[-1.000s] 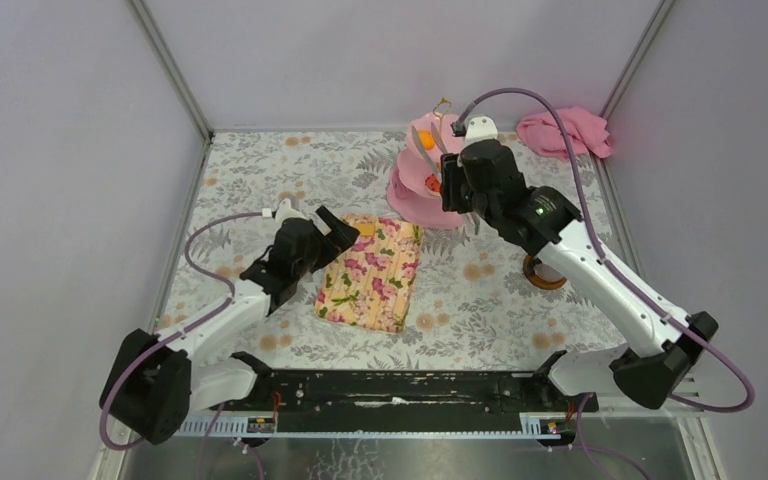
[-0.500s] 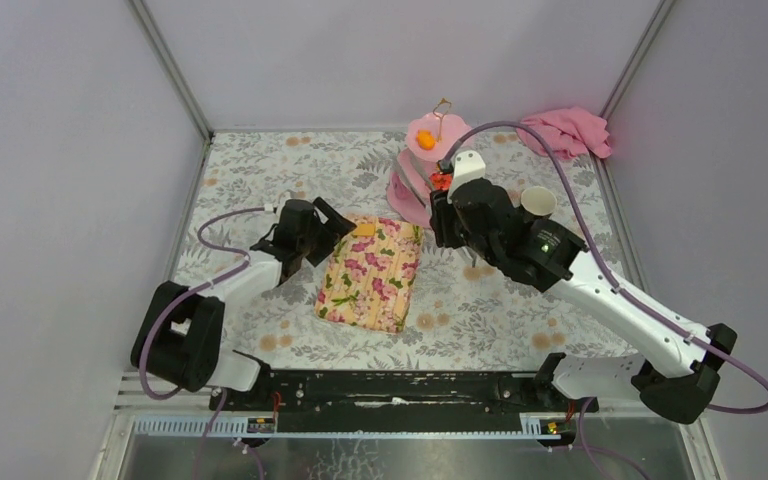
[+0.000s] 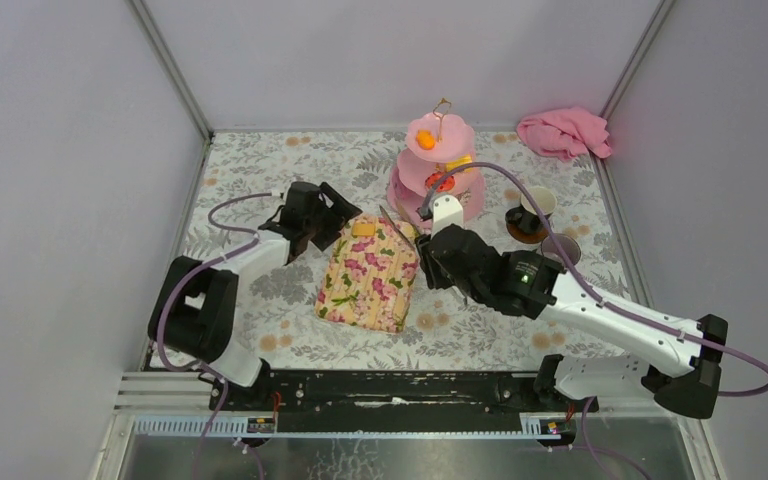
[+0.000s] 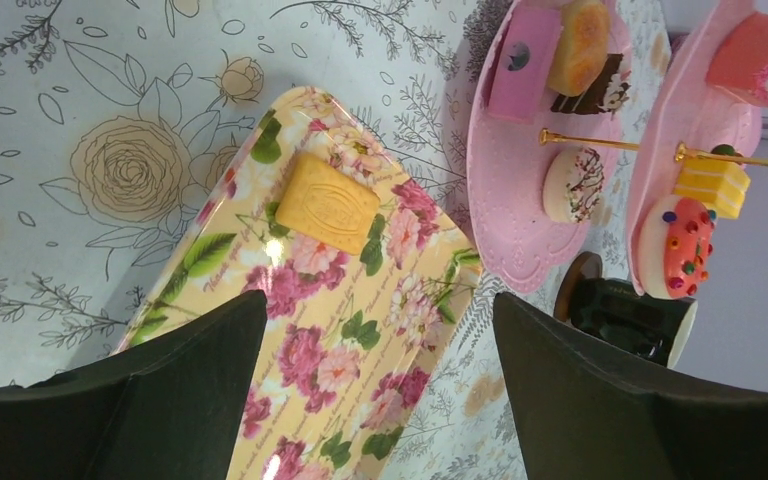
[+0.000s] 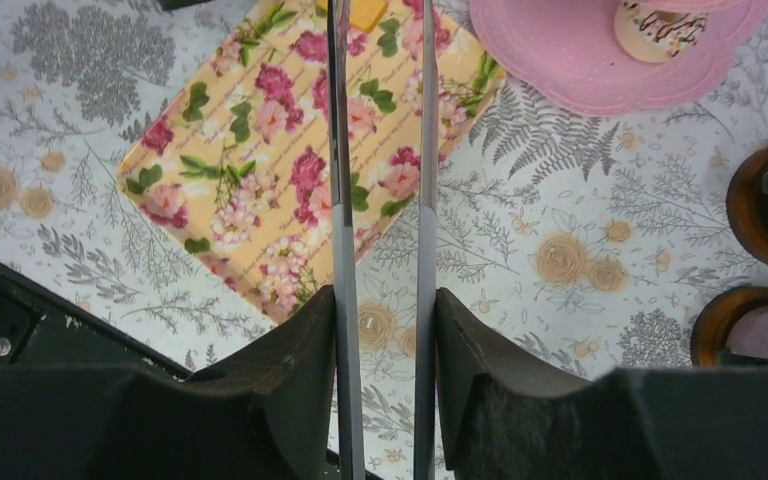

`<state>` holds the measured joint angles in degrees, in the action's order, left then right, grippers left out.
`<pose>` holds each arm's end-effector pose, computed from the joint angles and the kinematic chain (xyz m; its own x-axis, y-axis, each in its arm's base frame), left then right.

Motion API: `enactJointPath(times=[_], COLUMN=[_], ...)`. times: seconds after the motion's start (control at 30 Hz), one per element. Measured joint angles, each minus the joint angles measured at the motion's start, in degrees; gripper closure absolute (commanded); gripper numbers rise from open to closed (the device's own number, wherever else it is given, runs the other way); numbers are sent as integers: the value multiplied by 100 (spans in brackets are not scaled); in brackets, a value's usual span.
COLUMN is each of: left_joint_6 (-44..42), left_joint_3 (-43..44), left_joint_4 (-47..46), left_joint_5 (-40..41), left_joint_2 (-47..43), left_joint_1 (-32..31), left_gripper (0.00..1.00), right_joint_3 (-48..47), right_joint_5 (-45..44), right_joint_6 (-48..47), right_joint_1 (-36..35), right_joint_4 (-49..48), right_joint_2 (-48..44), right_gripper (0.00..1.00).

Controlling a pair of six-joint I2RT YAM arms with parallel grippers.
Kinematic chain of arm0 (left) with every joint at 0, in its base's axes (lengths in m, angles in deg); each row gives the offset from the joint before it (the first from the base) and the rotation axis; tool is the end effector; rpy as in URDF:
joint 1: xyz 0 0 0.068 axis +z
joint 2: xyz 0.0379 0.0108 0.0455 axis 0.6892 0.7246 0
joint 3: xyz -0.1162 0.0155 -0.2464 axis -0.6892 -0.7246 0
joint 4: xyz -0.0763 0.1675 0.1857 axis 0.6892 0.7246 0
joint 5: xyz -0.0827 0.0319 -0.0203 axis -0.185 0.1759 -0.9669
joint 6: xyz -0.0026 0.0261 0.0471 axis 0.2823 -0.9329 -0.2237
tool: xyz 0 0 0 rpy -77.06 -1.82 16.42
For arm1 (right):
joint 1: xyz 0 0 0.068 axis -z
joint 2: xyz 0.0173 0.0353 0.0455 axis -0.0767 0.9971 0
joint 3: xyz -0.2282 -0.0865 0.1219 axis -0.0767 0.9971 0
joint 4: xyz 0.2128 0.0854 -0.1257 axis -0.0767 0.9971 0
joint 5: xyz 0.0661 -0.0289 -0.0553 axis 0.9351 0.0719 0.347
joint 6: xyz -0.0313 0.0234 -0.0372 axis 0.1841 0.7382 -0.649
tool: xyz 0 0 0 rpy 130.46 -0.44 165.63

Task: Serve the afternoon tea
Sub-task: Move the tray at the center of the board.

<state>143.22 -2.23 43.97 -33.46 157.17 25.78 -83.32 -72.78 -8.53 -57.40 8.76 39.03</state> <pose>0.3068 -0.1015 0.1960 -0.5969 -0.7355 -0.3205 -0.3512 0.5987 -0.7199 0.1306 0.2100 0.3590 -0.4523 -0.2215 -0.8640 -0.4922 0.8698 0.0347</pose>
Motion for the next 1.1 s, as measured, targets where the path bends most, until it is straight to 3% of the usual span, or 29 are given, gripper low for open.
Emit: enactJointPath(times=[0.57, 1.1], left_joint_6=[-188, -446], left_joint_3=[835, 1952], left_joint_4=[125, 1805], left_joint_5=[-153, 105], left_joint_2=[1014, 1735], left_joint_1=[37, 59], left_gripper=[10, 25], right_joint_3=[826, 1421], right_joint_5=[-39, -59], right_joint_6=[584, 809], right_joint_1=[-382, -433], right_joint_4=[-498, -671], right_joint_2=[190, -404], right_gripper=[57, 58])
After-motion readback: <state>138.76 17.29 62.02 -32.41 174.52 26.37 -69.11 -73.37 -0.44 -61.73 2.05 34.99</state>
